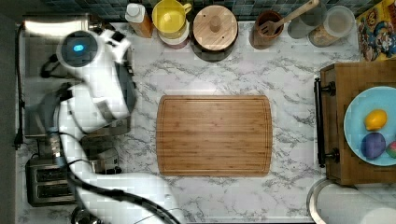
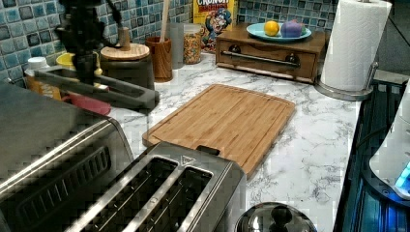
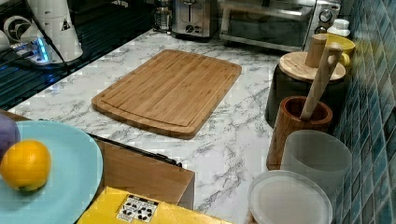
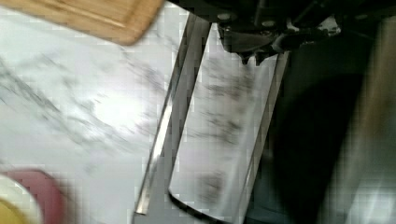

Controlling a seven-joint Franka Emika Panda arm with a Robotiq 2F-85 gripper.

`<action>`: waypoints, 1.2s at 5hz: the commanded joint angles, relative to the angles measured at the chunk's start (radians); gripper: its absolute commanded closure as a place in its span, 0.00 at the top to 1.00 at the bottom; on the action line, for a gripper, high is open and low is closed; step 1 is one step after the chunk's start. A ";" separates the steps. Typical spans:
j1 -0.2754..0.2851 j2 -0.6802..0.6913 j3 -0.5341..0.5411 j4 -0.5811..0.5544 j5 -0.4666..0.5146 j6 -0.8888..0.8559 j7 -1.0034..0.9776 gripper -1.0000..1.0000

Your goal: Close the oven.

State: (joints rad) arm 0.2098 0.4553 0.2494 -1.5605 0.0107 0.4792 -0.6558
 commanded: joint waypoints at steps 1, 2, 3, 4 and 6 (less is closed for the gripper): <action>0.316 0.101 -0.058 0.281 -0.334 -0.184 0.344 0.00; 0.259 -0.060 -0.043 0.107 -0.277 -0.022 0.358 0.00; 0.161 -0.231 0.010 -0.058 -0.093 0.116 0.234 0.00; 0.104 -0.315 0.018 -0.161 0.070 0.182 0.114 0.00; 0.095 -0.321 -0.012 -0.152 0.210 0.123 -0.035 0.00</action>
